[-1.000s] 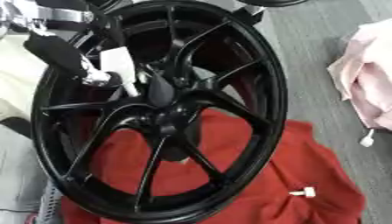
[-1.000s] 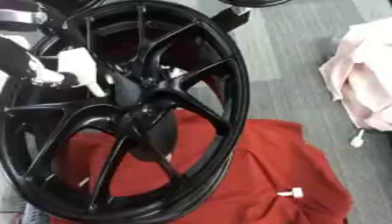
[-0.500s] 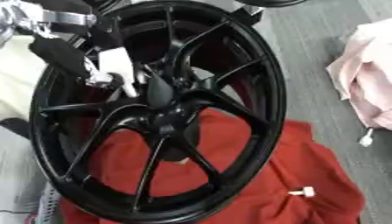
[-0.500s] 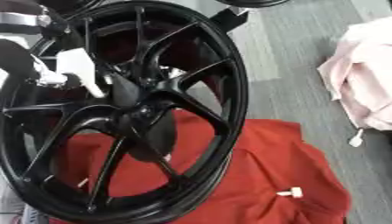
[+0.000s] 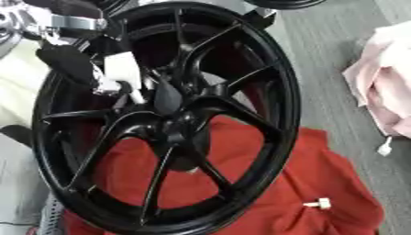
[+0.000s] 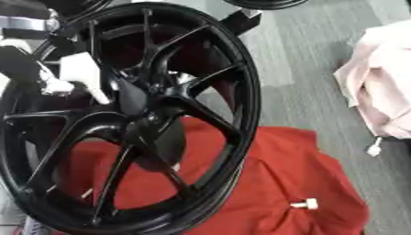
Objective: Pull the pin out of the wheel hub.
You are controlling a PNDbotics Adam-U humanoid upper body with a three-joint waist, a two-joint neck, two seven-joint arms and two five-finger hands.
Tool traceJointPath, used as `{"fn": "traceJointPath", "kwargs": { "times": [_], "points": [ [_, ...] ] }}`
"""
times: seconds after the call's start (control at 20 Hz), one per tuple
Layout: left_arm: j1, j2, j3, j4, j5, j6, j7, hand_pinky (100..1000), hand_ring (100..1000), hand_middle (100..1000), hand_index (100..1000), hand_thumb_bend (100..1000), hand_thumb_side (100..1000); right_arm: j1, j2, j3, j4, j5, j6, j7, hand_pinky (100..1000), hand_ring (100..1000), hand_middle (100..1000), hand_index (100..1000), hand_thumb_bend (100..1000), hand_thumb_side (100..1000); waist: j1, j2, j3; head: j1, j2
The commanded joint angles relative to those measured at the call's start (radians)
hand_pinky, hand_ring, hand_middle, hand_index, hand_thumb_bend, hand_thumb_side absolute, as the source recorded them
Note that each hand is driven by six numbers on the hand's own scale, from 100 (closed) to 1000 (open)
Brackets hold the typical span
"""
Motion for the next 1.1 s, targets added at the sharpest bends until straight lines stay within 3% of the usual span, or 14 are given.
{"fn": "traceJointPath", "kwargs": {
  "times": [0.05, 0.35, 0.45, 0.6, 0.9, 1.1],
  "points": [
    [-0.01, 0.022, 0.002, -0.009, -0.011, 0.031, -0.033, 816, 626, 488, 664, 368, 414, -0.015, -0.018, -0.013, -0.01, -0.012, -0.003, -0.003, 795, 710, 618, 678, 100, 713, -0.006, -0.019, 0.0, 0.005, -0.012],
    [-0.007, 0.02, 0.001, -0.004, -0.033, 0.032, -0.033, 786, 580, 454, 621, 232, 305, -0.013, -0.016, -0.015, -0.01, -0.013, -0.004, -0.006, 795, 709, 618, 679, 100, 715, -0.008, -0.02, 0.001, 0.007, -0.012],
    [-0.008, 0.018, 0.003, -0.003, -0.037, 0.039, -0.033, 764, 553, 415, 572, 142, 202, -0.012, -0.016, -0.015, -0.01, -0.013, -0.004, -0.006, 795, 710, 618, 679, 100, 716, -0.008, -0.02, 0.001, 0.007, -0.011],
    [-0.008, 0.017, 0.01, -0.01, -0.036, 0.056, -0.033, 734, 515, 360, 509, 100, 100, -0.011, -0.016, -0.015, -0.01, -0.013, -0.003, -0.006, 795, 710, 618, 679, 100, 715, -0.009, -0.02, 0.002, 0.008, -0.009],
    [-0.011, 0.037, 0.057, -0.065, -0.033, 0.084, -0.033, 705, 481, 302, 394, 100, 100, -0.01, -0.017, -0.015, -0.01, -0.013, -0.003, -0.006, 796, 710, 618, 679, 100, 719, -0.009, -0.022, 0.006, 0.008, -0.004],
    [-0.007, 0.064, 0.114, -0.115, -0.03, 0.104, -0.033, 695, 465, 287, 366, 100, 108, -0.009, -0.018, -0.015, -0.011, -0.014, -0.004, -0.006, 796, 711, 619, 680, 100, 718, -0.011, -0.024, 0.009, 0.007, -0.003]
  ]
}}
